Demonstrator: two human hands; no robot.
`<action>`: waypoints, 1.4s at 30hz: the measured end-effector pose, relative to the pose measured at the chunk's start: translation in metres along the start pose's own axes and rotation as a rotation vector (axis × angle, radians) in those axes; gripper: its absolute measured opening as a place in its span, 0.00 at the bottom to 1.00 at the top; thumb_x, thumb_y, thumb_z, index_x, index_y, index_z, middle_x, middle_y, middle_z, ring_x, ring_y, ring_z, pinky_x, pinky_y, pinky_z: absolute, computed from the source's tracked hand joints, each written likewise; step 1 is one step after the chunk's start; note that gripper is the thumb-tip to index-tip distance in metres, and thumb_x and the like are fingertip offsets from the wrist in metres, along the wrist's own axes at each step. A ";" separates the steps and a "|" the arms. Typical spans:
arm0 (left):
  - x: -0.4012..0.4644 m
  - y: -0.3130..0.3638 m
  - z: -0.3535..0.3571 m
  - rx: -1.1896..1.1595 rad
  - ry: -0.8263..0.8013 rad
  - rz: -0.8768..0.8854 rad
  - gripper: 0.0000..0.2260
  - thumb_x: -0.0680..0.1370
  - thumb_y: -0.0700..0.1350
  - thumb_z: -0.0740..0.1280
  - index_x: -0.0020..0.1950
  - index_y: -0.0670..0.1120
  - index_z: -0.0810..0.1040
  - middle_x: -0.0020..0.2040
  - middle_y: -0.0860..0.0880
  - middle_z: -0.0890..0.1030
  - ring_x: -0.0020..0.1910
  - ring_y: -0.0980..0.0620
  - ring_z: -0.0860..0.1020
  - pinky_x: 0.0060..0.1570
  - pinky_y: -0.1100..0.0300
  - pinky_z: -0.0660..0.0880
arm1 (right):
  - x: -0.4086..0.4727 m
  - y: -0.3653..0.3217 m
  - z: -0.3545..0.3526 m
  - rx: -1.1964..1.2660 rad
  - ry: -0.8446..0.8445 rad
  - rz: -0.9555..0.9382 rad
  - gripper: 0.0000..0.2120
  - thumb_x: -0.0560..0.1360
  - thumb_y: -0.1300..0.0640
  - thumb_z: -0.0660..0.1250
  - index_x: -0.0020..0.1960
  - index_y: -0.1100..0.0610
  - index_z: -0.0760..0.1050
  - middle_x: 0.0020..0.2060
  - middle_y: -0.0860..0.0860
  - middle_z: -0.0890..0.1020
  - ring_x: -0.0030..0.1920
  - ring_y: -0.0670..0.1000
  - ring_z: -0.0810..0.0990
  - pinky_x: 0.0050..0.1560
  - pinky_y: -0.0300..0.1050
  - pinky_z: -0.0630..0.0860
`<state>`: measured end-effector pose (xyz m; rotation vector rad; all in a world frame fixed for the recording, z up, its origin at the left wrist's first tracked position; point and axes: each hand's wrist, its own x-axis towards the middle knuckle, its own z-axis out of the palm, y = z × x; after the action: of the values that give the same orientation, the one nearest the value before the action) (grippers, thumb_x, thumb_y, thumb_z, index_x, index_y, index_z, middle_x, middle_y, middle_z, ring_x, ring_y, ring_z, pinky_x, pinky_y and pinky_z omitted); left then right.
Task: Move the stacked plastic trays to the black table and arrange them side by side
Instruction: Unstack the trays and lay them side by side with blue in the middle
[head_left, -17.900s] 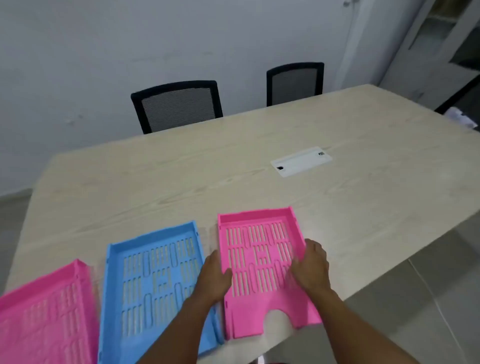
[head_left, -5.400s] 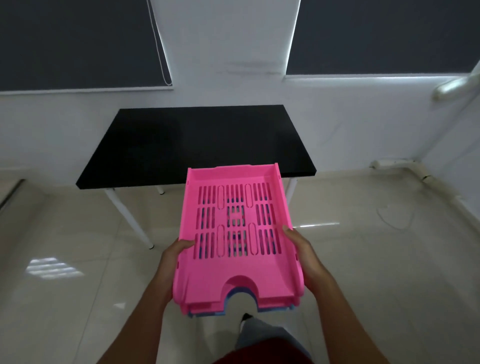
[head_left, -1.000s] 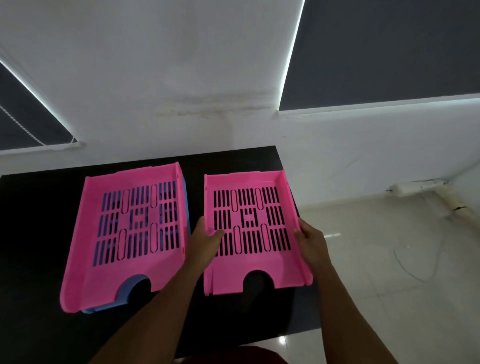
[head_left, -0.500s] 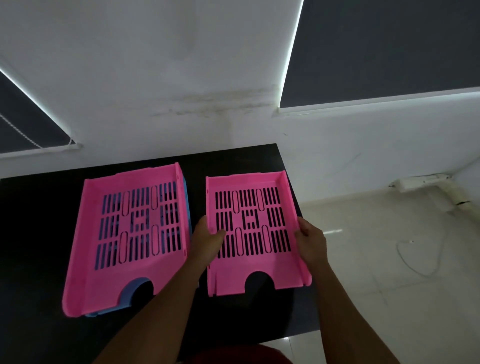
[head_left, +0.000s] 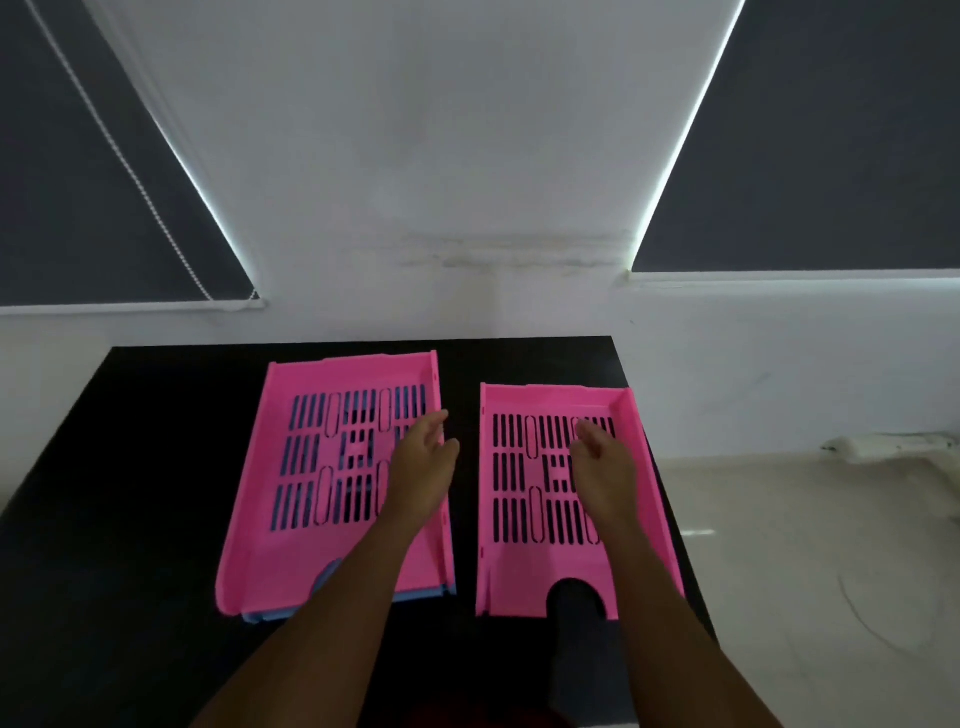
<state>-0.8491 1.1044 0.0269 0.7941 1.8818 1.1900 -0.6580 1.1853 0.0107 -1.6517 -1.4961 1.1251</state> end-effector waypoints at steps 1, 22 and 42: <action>-0.002 -0.002 -0.012 -0.001 0.016 0.012 0.21 0.79 0.37 0.62 0.72 0.46 0.71 0.72 0.47 0.74 0.70 0.50 0.72 0.69 0.50 0.70 | -0.006 -0.005 0.012 0.004 -0.027 -0.009 0.20 0.81 0.61 0.63 0.73 0.57 0.71 0.67 0.55 0.78 0.56 0.51 0.82 0.55 0.50 0.82; -0.014 -0.097 -0.195 0.195 0.180 0.077 0.26 0.79 0.40 0.64 0.76 0.50 0.63 0.77 0.49 0.64 0.75 0.50 0.64 0.73 0.44 0.63 | -0.090 -0.026 0.147 -0.116 -0.261 0.033 0.20 0.82 0.61 0.59 0.73 0.58 0.70 0.59 0.57 0.81 0.53 0.52 0.79 0.55 0.50 0.78; -0.003 -0.109 -0.271 -0.053 0.109 -0.011 0.15 0.81 0.37 0.59 0.65 0.50 0.74 0.49 0.48 0.82 0.44 0.52 0.83 0.39 0.60 0.77 | -0.113 -0.065 0.195 -0.064 -0.190 -0.087 0.15 0.81 0.63 0.60 0.65 0.53 0.77 0.49 0.51 0.83 0.47 0.45 0.82 0.52 0.49 0.83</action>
<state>-1.0891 0.9394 0.0032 0.7015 1.9312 1.2941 -0.8601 1.0673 0.0031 -1.5406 -1.7231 1.2254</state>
